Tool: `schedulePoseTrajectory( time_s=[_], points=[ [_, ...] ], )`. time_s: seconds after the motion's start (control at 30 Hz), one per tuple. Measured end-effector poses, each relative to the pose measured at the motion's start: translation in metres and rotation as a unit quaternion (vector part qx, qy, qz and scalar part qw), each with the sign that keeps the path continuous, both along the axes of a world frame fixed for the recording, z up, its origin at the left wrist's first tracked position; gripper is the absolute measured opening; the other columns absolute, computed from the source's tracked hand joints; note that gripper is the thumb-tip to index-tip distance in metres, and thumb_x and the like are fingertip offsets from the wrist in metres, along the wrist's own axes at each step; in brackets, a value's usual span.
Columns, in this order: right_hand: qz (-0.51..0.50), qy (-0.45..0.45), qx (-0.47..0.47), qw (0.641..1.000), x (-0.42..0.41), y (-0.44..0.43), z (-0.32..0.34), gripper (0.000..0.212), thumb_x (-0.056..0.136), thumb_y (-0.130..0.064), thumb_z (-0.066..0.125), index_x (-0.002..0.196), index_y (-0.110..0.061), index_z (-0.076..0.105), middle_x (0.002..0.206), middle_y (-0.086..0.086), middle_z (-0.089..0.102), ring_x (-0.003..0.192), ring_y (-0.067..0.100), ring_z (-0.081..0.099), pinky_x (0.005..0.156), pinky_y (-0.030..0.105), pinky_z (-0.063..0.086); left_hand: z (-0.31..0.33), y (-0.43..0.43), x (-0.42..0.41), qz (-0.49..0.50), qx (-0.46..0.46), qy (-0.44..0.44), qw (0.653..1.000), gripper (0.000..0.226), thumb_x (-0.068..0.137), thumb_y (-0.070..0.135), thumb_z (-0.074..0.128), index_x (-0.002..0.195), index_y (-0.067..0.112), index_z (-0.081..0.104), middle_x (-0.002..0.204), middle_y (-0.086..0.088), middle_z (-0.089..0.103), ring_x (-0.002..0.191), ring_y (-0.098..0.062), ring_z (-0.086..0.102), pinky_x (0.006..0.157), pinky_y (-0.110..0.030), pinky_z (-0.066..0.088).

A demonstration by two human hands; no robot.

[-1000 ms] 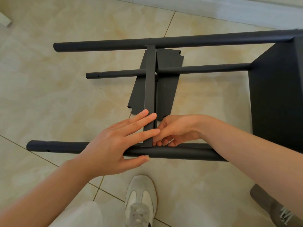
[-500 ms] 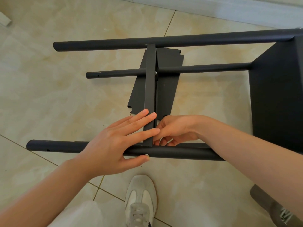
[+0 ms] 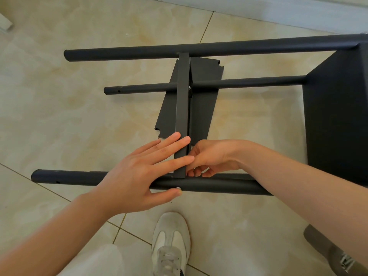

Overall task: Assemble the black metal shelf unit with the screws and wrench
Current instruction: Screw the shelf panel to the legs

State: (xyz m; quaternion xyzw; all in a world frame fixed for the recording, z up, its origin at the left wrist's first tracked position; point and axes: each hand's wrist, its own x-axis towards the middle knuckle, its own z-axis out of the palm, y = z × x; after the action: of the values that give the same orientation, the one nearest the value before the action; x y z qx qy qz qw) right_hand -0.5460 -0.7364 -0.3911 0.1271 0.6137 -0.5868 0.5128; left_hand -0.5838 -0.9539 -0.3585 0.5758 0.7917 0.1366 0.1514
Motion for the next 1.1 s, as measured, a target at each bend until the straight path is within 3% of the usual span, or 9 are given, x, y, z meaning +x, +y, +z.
schedulePoseTrajectory(
  time_s=[0.23, 0.43, 0.6, 0.77, 0.93, 1.1],
  points=[
    [0.021, 0.005, -0.03, 0.999, 0.0022, 0.0024, 0.0015, 0.012, 0.095, -0.02, 0.062, 0.091, -0.014, 0.073, 0.086, 0.003, 0.069, 0.079, 0.015, 0.062, 0.077, 0.027, 0.052, 0.0004, -0.0001, -0.0002, 0.0, -0.005, 0.004, 1.0, 0.062, 0.096, 0.054, 0.054, 0.151, 0.029, 0.043, 0.166, 0.003, 0.025, 0.155, -0.016, 0.016, 0.123, -0.038, 0.025],
    [-0.004, 0.022, -0.056, 0.998, 0.0025, 0.002, 0.0007, 0.024, 0.093, -0.01, 0.061, 0.072, -0.018, 0.071, 0.078, 0.003, 0.067, 0.077, 0.015, 0.058, 0.08, 0.029, 0.049, 0.0002, -0.0001, -0.0001, 0.002, 0.001, -0.004, 1.0, 0.062, 0.095, 0.052, 0.056, 0.151, 0.027, 0.045, 0.166, 0.002, 0.026, 0.155, -0.018, 0.017, 0.119, -0.046, 0.033],
    [0.014, 0.035, -0.029, 0.999, 0.0023, 0.001, 0.0002, 0.016, 0.095, -0.017, 0.062, 0.083, -0.014, 0.071, 0.077, 0.001, 0.067, 0.075, 0.012, 0.06, 0.075, 0.024, 0.051, 0.0007, 0.0005, 0.0003, 0.004, 0.005, -0.004, 1.0, 0.061, 0.095, 0.052, 0.056, 0.15, 0.027, 0.046, 0.165, 0.002, 0.027, 0.155, -0.018, 0.018, 0.119, -0.046, 0.033],
    [-0.005, 0.024, -0.075, 0.997, 0.0024, 0.0068, 0.0006, 0.021, 0.093, -0.011, 0.063, 0.077, -0.018, 0.074, 0.086, 0.005, 0.069, 0.079, 0.013, 0.061, 0.074, 0.025, 0.051, 0.0004, 0.0001, 0.0003, 0.003, 0.003, 0.001, 1.0, 0.062, 0.095, 0.053, 0.056, 0.151, 0.027, 0.045, 0.165, 0.002, 0.027, 0.155, -0.017, 0.017, 0.121, -0.041, 0.03],
    [0.002, 0.021, -0.039, 0.999, 0.0017, 0.0043, -0.0036, 0.013, 0.093, -0.016, 0.065, 0.084, -0.013, 0.073, 0.08, 0.003, 0.068, 0.077, 0.013, 0.061, 0.075, 0.024, 0.051, 0.0003, 0.0001, 0.0003, 0.003, 0.007, 0.0, 1.0, 0.061, 0.095, 0.052, 0.056, 0.15, 0.027, 0.045, 0.165, 0.002, 0.028, 0.155, -0.017, 0.017, 0.122, -0.035, 0.025],
    [-0.005, 0.013, -0.057, 0.998, 0.0016, 0.0054, -0.0031, 0.015, 0.092, -0.014, 0.065, 0.082, -0.014, 0.075, 0.084, 0.004, 0.069, 0.081, 0.016, 0.06, 0.079, 0.027, 0.051, 0.0007, -0.0003, 0.001, 0.004, 0.006, -0.001, 1.0, 0.062, 0.095, 0.052, 0.057, 0.15, 0.027, 0.045, 0.165, 0.001, 0.028, 0.155, -0.017, 0.018, 0.12, -0.041, 0.031]
  ],
)
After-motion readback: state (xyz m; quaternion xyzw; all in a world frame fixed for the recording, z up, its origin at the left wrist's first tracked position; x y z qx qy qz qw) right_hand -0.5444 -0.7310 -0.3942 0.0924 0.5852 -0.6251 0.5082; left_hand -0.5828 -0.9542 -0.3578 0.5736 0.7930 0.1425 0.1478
